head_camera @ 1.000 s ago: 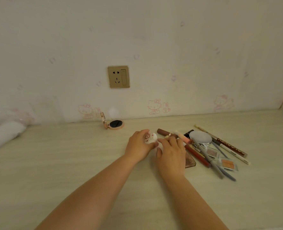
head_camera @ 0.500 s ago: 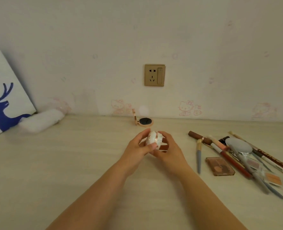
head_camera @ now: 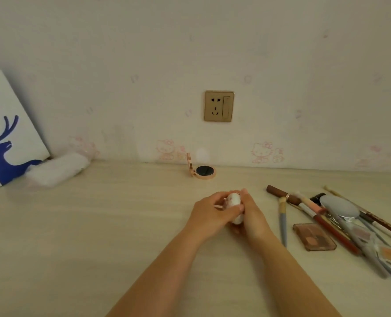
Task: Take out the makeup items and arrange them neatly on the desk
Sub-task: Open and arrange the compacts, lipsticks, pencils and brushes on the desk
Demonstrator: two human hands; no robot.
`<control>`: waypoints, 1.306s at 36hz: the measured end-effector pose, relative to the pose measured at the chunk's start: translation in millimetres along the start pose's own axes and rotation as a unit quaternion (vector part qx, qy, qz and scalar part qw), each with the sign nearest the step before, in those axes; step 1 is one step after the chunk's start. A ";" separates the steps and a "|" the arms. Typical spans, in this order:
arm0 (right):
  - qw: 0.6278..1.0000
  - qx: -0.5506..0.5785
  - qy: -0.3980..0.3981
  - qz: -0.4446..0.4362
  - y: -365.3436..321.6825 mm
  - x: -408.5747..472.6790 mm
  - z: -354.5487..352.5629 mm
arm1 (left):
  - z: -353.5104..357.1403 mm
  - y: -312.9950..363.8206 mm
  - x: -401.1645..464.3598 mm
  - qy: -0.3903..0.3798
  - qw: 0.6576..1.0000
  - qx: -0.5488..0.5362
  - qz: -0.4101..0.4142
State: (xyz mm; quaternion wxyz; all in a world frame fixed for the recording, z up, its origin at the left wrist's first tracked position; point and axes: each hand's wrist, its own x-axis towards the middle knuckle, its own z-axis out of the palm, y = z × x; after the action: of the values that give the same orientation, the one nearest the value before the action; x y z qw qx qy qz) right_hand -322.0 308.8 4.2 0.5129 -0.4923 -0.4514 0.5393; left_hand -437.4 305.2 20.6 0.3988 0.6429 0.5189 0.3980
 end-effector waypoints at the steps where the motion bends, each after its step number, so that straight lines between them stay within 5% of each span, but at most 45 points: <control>1: 1.000 0.005 0.015 0.008 0.1 1.9 -0.6 | 3.5 2.1 0.3 0.009 1.000 0.011 0.004; 15: 0.990 -0.032 0.133 0.039 1.7 11.9 2.5 | 19.6 -0.5 0.5 0.119 0.993 -0.010 -0.024; 23: 0.992 0.083 0.094 0.012 4.5 6.5 -0.5 | 17.9 -3.0 0.8 0.159 0.984 -0.074 -0.010; 26: 0.991 -0.020 0.119 -0.054 8.0 4.5 -1.6 | 16.3 -5.8 0.5 0.165 0.983 -0.081 -0.006; 31: 0.961 -0.209 0.107 -0.149 7.0 -3.0 -0.5 | 10.2 -14.6 2.2 0.178 0.982 -0.068 0.002; 35: 0.888 -0.422 0.044 -0.175 11.1 1.9 -8.6 | 11.2 -20.7 5.0 0.177 0.983 -0.056 0.014; 47: 0.737 -0.637 -0.084 -0.211 1.0 1.8 -26.7 | 5.6 -22.5 7.4 0.117 0.990 -0.078 0.019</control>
State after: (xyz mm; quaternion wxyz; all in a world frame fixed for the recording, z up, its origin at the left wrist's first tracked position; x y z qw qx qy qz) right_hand -295.5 310.1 0.3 0.1400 -0.5490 -0.8229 0.0428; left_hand -439.0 315.2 -1.5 0.3764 0.5685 0.5172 0.5173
